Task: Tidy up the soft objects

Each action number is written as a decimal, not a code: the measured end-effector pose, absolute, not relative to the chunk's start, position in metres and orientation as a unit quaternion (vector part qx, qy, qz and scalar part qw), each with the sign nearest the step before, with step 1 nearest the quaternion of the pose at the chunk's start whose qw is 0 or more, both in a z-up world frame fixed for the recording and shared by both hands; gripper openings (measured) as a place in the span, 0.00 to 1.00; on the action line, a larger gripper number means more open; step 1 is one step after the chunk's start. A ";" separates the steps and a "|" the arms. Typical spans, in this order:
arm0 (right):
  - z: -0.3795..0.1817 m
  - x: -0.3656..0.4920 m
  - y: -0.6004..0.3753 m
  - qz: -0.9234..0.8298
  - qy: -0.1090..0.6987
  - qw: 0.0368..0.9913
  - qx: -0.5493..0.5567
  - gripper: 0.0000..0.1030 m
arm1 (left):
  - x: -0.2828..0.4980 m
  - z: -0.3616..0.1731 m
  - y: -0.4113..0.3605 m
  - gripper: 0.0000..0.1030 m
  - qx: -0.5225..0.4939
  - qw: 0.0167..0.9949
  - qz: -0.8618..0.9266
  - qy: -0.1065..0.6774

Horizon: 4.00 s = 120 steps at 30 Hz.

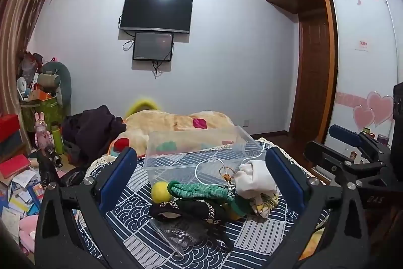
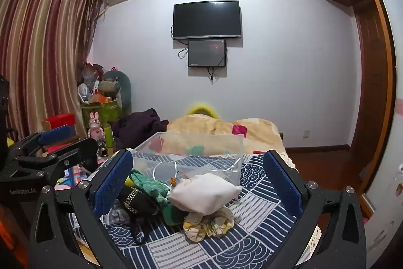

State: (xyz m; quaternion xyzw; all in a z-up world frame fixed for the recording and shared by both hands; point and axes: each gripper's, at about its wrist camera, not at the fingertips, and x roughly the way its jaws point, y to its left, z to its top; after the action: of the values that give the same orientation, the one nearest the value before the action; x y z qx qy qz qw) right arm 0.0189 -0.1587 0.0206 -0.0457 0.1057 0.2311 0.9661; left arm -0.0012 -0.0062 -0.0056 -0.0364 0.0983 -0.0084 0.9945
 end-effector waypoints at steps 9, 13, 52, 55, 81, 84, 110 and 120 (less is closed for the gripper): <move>0.024 0.017 -0.161 0.235 0.102 0.966 -0.043 1.00 | -0.002 -0.002 -0.006 1.00 -0.029 0.995 -0.012 0.099; 0.023 0.017 -0.160 0.236 0.101 0.966 -0.043 1.00 | -0.004 -0.001 -0.008 1.00 -0.028 0.995 -0.012 0.098; 0.023 0.014 -0.160 0.248 0.091 0.964 -0.037 1.00 | -0.003 0.000 -0.007 1.00 -0.034 0.995 -0.018 0.097; 0.022 0.013 -0.160 0.247 0.089 0.964 -0.036 1.00 | -0.003 0.000 -0.007 1.00 -0.033 0.995 -0.018 0.096; 0.023 0.011 -0.162 0.252 0.086 0.964 -0.030 1.00 | -0.011 -0.003 -0.010 1.00 -0.036 0.994 -0.028 0.095; 0.022 0.013 -0.162 0.255 0.091 0.962 -0.030 1.00 | -0.008 -0.002 -0.008 1.00 -0.036 0.994 -0.025 0.100; -0.048 0.094 -0.156 0.252 0.269 0.929 -0.033 0.72 | 0.099 -0.071 0.018 0.77 -0.075 0.950 -0.090 0.289; -0.062 0.103 -0.154 0.282 0.304 0.910 -0.020 0.39 | 0.117 -0.093 0.006 0.77 -0.082 0.939 -0.096 0.320</move>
State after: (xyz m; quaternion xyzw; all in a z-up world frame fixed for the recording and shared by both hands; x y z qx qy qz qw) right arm 0.1028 -0.1539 -0.0624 -0.0205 0.3041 0.2818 0.9098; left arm 0.1166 0.0061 -0.0930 -0.0815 0.3204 -0.0957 0.9389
